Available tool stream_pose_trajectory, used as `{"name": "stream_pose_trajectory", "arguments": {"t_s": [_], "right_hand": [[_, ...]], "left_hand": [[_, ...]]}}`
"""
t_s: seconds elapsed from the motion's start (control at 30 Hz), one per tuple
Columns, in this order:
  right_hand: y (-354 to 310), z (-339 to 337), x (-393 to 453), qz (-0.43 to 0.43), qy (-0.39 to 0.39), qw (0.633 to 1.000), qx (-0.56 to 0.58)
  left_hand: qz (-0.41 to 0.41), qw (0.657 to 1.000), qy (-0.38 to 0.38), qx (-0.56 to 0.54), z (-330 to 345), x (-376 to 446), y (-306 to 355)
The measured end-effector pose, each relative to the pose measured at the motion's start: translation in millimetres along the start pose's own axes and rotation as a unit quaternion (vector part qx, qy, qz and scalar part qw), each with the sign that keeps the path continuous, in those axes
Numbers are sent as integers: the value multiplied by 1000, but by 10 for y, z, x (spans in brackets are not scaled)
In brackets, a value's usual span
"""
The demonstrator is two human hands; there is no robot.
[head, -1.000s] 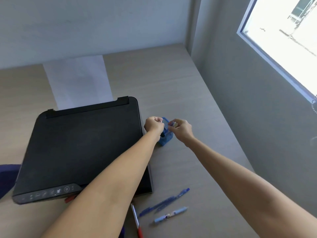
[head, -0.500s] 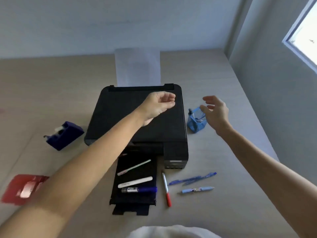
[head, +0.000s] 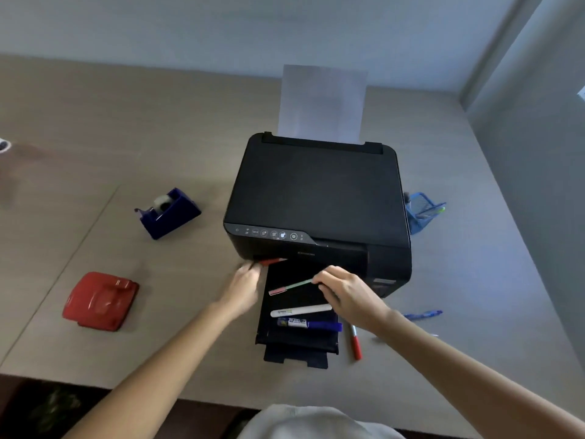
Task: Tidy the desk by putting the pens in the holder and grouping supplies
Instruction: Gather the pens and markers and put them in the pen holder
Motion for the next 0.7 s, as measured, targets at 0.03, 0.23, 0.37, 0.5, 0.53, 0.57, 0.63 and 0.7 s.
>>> {"name": "stream_pose_trajectory", "arguments": {"t_s": [0.03,0.23,0.37,0.5,0.53,0.57,0.63,0.7], "right_hand": [[45,116,21,15,-26,999,-18],[295,637,206,106,-151,979,-89],[287,711,271,134,-184,961,-155],[295,699,254,158,-212,947,-182],[295,689,233,159,-205,947,-187],[295,667,204,162,-198,949,-186],[306,591,99,173,-175,955,-164],[324,506,-57,170,-131,967,-134]], "left_hand": [[33,999,18,21,73,69,37],[115,980,39,159,249,273,271],[113,975,11,190,393,364,176],[83,973,28,212,367,395,158],[85,975,29,204,339,383,185],[86,976,34,198,306,361,212],[79,980,40,177,266,317,214],[67,991,10,112,318,289,85]]}}
Point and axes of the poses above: each hand's wrist, its own x-axis towards the middle knuckle, its own z-axis out of the palm, y = z × x, the point moved 3 cm from there along x, towards the middle knuckle, and after that the axes turned 4 degrees about -z, right-handed, at the moved point
